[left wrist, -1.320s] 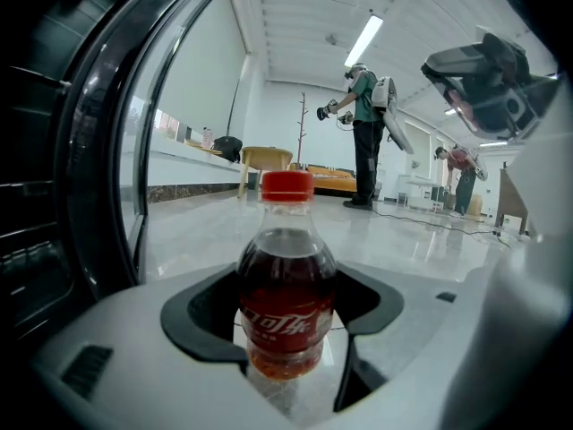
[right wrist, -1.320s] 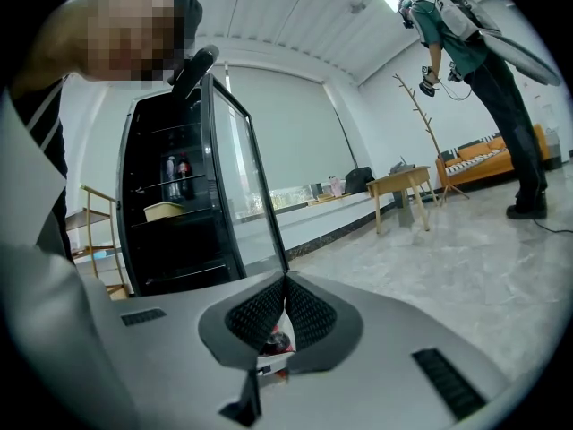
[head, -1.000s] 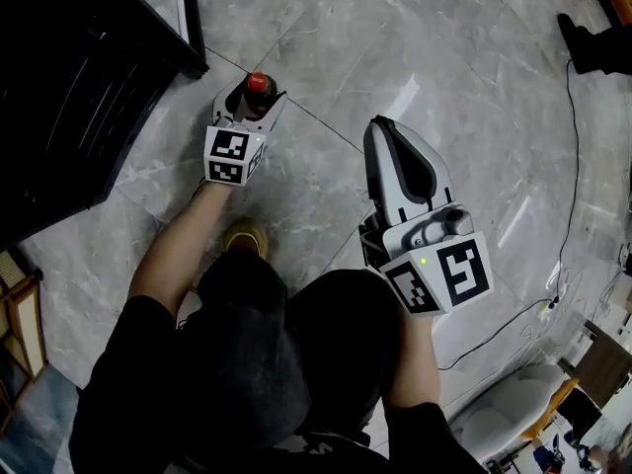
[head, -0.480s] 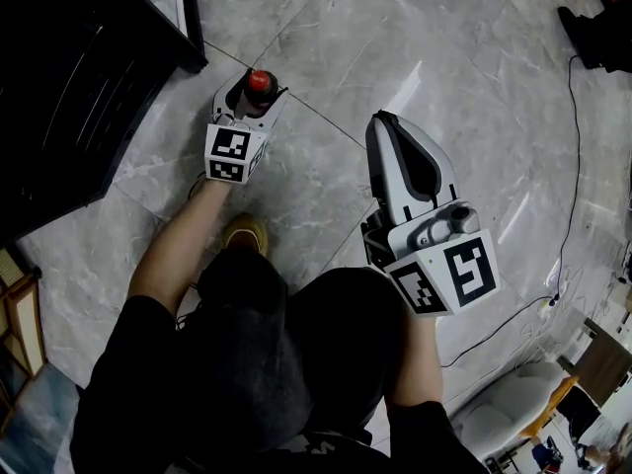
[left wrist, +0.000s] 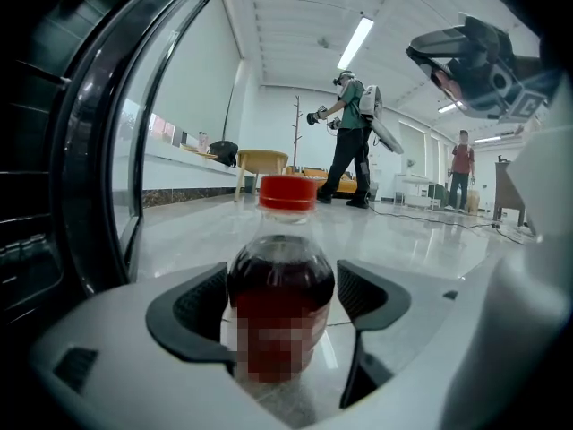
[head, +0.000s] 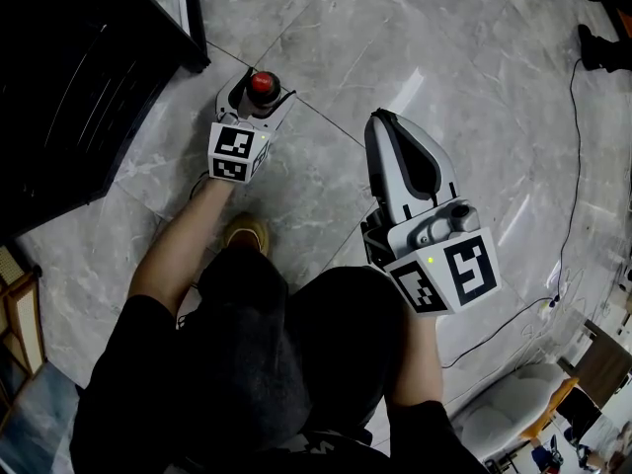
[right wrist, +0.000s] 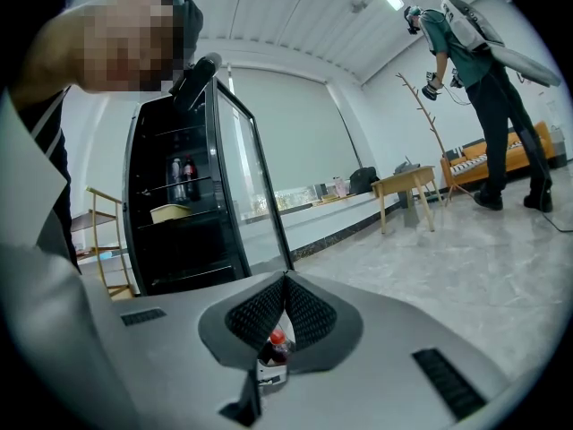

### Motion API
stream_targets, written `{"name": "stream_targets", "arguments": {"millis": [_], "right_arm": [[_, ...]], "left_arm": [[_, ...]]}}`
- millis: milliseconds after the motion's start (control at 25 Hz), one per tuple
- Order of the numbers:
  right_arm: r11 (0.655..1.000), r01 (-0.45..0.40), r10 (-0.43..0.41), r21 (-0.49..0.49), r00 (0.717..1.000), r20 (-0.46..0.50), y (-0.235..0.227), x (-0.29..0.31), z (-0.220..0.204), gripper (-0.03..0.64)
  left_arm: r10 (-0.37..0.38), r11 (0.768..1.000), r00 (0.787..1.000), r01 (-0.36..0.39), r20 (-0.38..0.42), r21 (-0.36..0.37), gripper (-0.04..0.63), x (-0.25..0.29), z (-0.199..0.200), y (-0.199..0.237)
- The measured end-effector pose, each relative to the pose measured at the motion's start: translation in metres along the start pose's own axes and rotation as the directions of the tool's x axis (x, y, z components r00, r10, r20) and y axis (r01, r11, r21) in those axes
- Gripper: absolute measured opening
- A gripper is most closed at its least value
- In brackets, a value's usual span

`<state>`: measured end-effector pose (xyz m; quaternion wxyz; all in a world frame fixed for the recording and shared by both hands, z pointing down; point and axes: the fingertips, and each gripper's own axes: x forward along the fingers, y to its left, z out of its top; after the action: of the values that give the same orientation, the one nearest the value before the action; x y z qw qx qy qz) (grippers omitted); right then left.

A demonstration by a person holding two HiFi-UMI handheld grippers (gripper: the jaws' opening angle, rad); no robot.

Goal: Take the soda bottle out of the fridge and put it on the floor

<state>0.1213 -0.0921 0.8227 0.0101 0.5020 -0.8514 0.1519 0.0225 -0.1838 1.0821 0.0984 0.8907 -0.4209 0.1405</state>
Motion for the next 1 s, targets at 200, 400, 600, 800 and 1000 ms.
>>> {"name": "stream_targets", "arguments": {"millis": [200, 400, 600, 800, 1000], "right_arm": [[1.000, -0.003, 0.003, -0.002, 1.000, 0.002, 0.002, 0.001, 0.000, 0.021], [1.000, 0.007, -0.007, -0.015, 1.000, -0.011, 0.001, 0.005, -0.004, 0.021], [0.998, 0.051, -0.052, -0.028, 0.997, -0.053, -0.011, 0.013, -0.020, 0.021], [0.994, 0.099, -0.101, -0.036, 0.992, -0.074, -0.031, 0.021, -0.035, 0.021], [0.993, 0.118, -0.120, -0.028, 0.989, -0.091, -0.042, 0.030, -0.045, 0.021]], "left_arm": [[-0.004, 1.000, 1.000, 0.004, -0.007, -0.007, 0.382, -0.002, -0.003, -0.002], [-0.007, 1.000, 1.000, 0.007, -0.008, -0.018, 0.382, -0.007, 0.002, -0.003], [-0.014, 0.999, 1.000, 0.013, -0.012, -0.034, 0.382, -0.023, 0.017, -0.006], [-0.014, 0.999, 1.000, 0.013, -0.023, -0.052, 0.382, -0.042, 0.036, -0.006], [-0.028, 0.998, 0.999, 0.026, -0.034, -0.057, 0.382, -0.057, 0.053, -0.012]]}}
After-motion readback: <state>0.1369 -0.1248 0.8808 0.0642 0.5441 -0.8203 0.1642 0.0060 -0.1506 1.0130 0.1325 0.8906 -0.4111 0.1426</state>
